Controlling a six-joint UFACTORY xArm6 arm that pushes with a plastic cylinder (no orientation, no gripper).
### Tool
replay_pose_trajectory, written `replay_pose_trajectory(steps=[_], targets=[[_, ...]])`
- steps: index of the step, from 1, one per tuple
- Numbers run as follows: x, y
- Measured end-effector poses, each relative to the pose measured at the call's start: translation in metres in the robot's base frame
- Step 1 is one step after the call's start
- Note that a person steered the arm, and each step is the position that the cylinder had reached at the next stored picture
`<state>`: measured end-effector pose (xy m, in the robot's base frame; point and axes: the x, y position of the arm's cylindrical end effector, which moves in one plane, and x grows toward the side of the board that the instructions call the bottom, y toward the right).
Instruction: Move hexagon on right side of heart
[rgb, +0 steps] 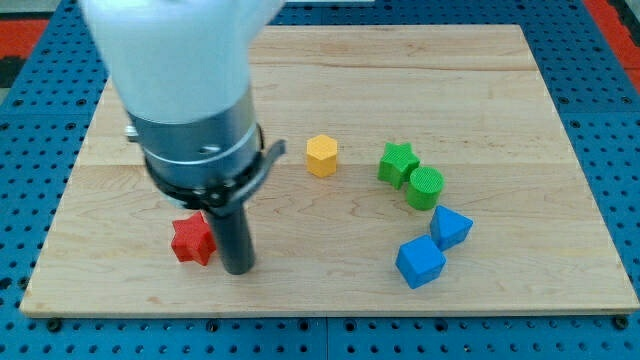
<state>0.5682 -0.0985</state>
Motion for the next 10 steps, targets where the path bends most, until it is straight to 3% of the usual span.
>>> replay_pose_trajectory(steps=[1, 2, 4, 5, 6, 9, 10], targets=[[-0.025, -0.038], [0.001, -0.039], [-0.023, -0.073], [0.039, -0.028], [0.051, -0.006], [0.051, 0.018], [0.016, 0.024]])
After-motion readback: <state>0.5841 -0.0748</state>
